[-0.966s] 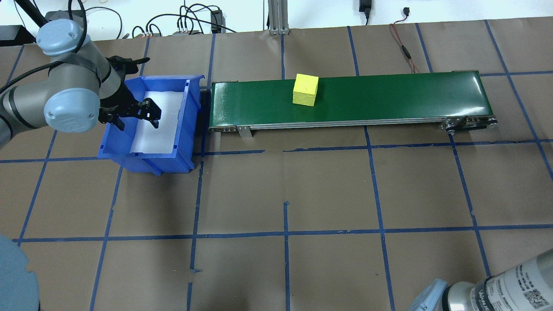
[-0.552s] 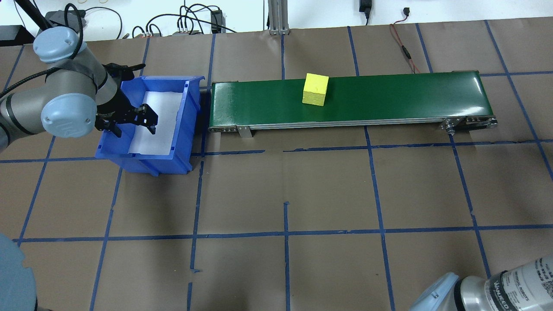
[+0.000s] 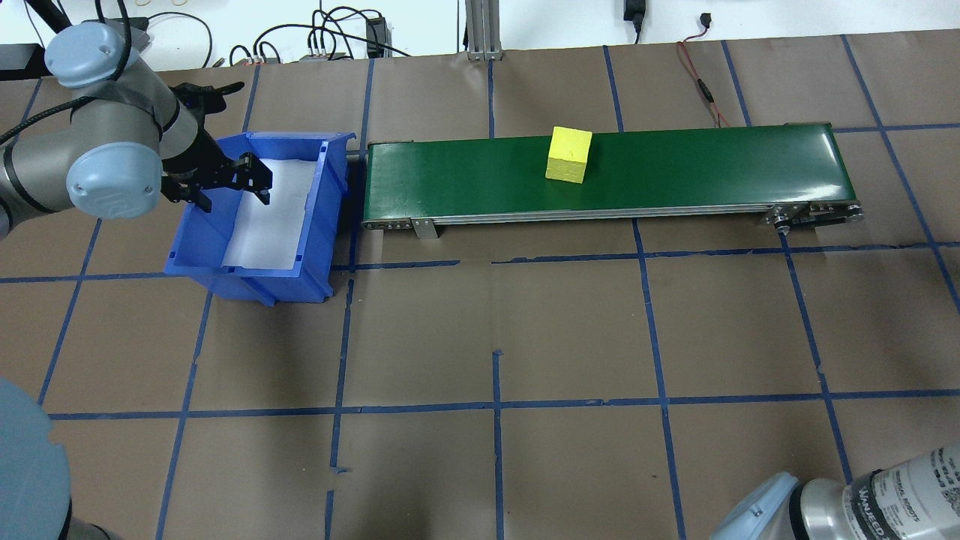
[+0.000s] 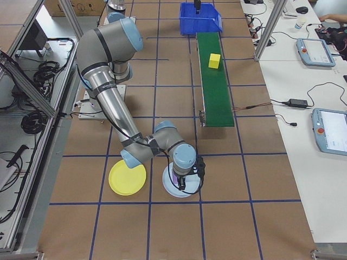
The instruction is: Move block left to right into plate
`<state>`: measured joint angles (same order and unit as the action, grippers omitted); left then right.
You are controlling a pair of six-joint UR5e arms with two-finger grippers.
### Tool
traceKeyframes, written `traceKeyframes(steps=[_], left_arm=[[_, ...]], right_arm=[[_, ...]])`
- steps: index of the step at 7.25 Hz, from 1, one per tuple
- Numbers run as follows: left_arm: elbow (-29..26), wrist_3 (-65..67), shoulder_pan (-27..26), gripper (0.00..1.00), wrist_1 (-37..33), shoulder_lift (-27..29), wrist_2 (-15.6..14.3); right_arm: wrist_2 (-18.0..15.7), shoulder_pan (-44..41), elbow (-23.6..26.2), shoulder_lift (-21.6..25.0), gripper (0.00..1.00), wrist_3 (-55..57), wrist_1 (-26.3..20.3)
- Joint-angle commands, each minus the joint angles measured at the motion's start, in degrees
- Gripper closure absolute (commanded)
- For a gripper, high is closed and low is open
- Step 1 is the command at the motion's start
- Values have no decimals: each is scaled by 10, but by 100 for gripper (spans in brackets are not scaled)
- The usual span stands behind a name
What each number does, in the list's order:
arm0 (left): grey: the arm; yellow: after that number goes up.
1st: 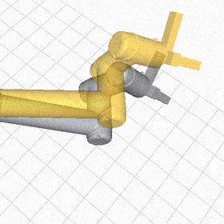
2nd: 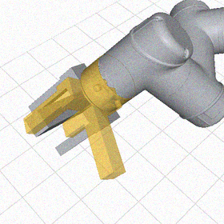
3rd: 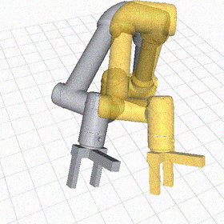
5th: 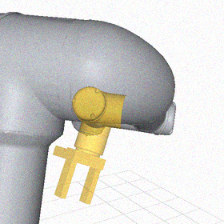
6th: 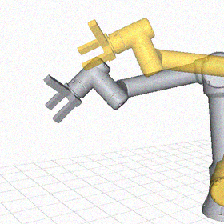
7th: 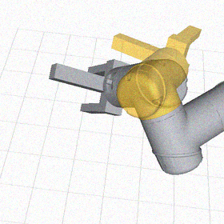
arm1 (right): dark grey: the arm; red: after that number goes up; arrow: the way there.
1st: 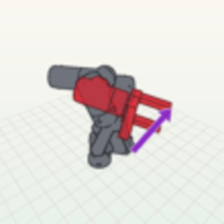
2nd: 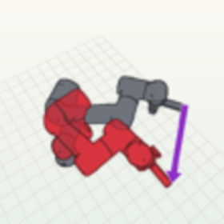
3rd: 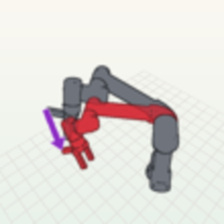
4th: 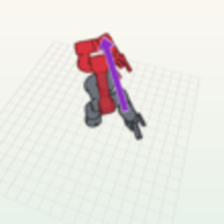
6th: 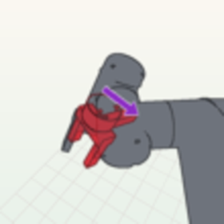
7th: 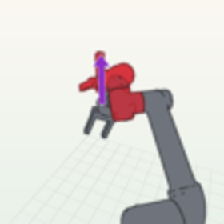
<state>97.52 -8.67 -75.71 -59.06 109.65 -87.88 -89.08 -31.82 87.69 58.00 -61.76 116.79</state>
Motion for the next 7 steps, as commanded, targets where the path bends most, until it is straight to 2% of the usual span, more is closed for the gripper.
traceKeyframes(steps=[1,2,3,4,6,7], left_arm=[[-43,20,-13,0,-4,5,19],[-44,36,-20,0,-1,7,20],[-50,33,-20,0,3,19,30],[-76,33,-20,0,4,44,42],[-124,9,-20,0,4,93,47],[-128,9,-20,0,5,104,46]], right_arm=[[5,0,-1,11,0,5,-2],[7,-9,-2,35,0,12,-9],[31,-44,-2,56,0,29,-32],[40,-87,-2,62,0,57,-38],[78,-191,-2,62,0,191,-37],[81,-244,-2,62,0,251,-36]])
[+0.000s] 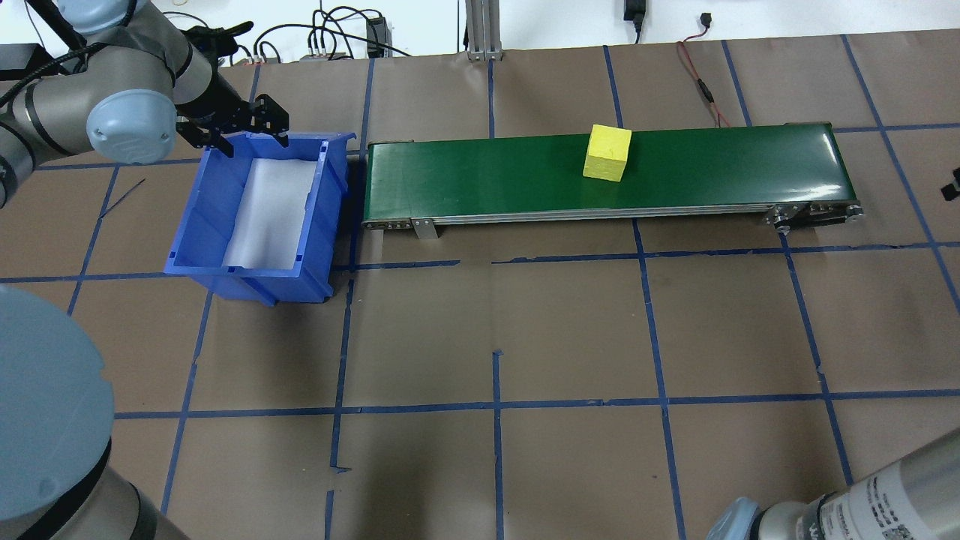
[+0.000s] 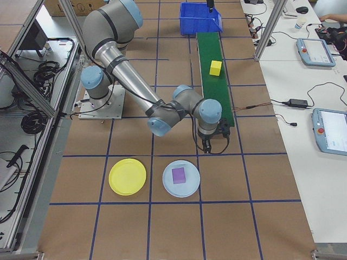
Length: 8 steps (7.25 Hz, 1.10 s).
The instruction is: Move block left to right into plate
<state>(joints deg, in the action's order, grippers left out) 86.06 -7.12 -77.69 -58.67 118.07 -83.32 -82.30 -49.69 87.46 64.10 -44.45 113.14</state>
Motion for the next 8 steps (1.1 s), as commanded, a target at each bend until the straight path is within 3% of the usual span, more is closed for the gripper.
traceKeyframes(steps=[1,2,5,8], left_arm=[[-17,-6,0,0,10,28,1],[-18,-9,0,0,11,30,-3],[-18,-15,1,0,12,30,-10],[-18,-16,1,0,13,25,-29]], right_arm=[[18,-108,3,-1,0,126,1],[42,-133,4,-1,0,164,2],[48,-185,11,-4,0,272,6],[66,-188,7,-3,0,278,9]])
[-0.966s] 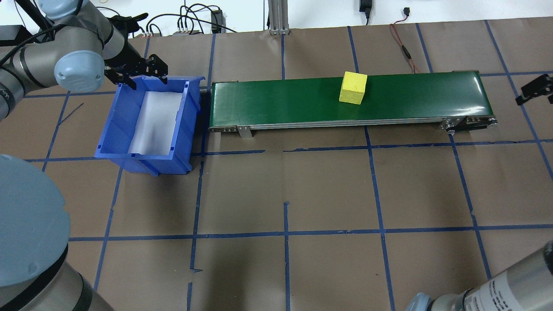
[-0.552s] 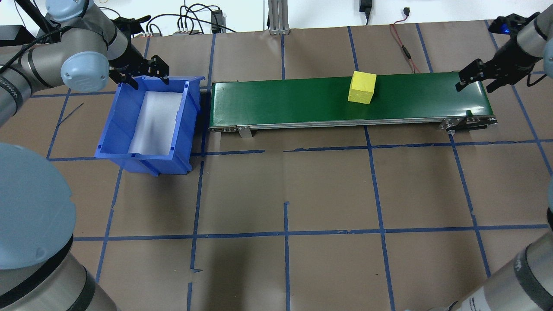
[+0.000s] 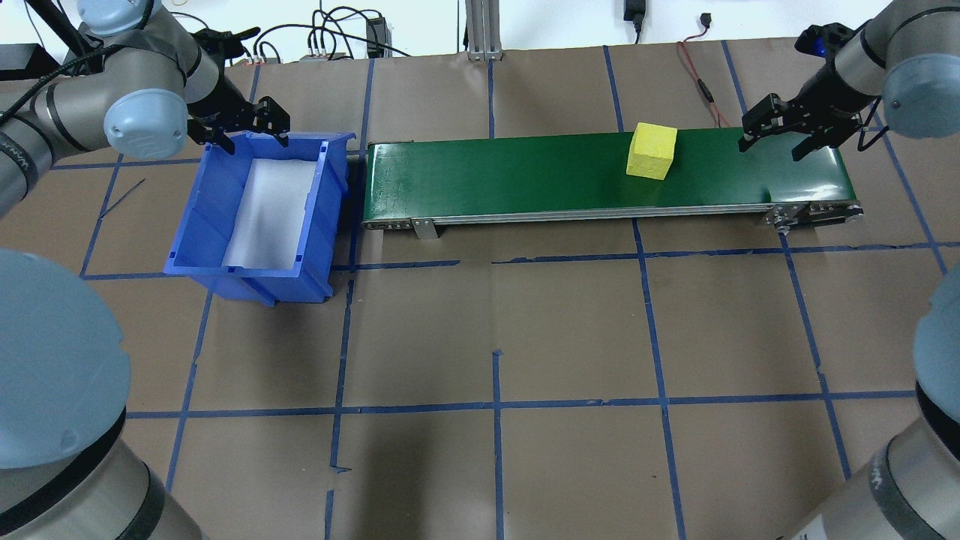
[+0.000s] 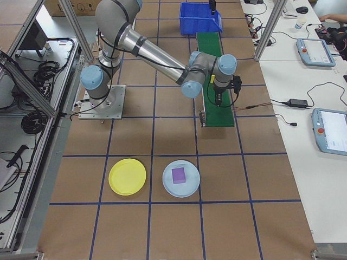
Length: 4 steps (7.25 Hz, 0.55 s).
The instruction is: Move block left to right into plate
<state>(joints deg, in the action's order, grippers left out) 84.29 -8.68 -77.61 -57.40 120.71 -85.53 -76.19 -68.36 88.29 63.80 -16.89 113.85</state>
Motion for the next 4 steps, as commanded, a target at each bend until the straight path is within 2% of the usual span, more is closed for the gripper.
traceKeyframes(steps=[1,4], left_arm=[[0,-5,0,0,1,-3,-15],[1,-7,0,0,1,-5,-29]], right_arm=[[6,-1,-1,1,0,2,2],[9,-1,0,2,0,2,3]])
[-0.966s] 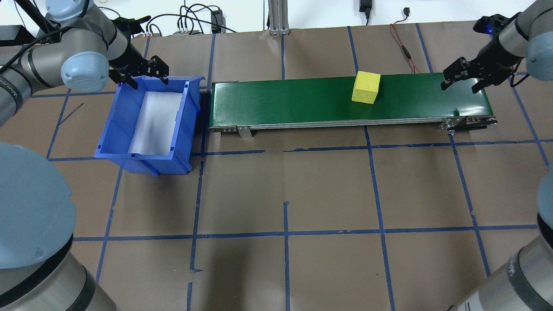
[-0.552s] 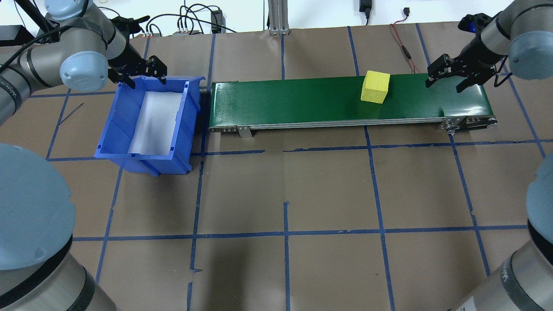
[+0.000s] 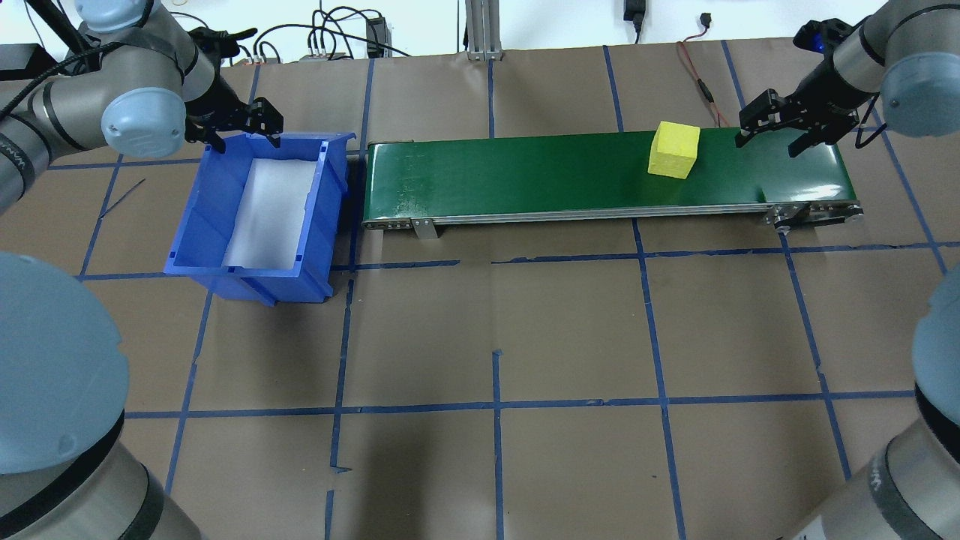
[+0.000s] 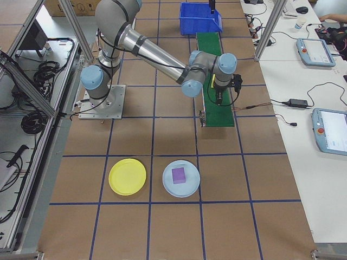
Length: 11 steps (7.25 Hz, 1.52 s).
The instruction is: Move block left to right into plate
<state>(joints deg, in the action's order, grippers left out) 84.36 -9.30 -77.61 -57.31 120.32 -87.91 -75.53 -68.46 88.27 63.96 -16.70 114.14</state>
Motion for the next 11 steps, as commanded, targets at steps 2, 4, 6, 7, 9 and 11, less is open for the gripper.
traceKeyframes(steps=[2,4,6,7,9,11], left_arm=[[0,-3,1,0,0,-2,-9],[0,-3,3,0,0,-4,-9],[0,-3,4,0,0,-5,-9],[2,-3,5,0,0,-7,-9],[3,-4,5,0,0,-7,-9],[4,-4,7,0,0,-7,-9]], right_arm=[[19,-1,0,0,0,1,8],[12,-20,-6,-3,0,40,9],[9,-25,-19,-18,0,75,9],[3,-25,-27,-28,0,76,9],[-7,-26,-34,-36,0,77,11],[-7,-26,-46,-44,0,87,10]])
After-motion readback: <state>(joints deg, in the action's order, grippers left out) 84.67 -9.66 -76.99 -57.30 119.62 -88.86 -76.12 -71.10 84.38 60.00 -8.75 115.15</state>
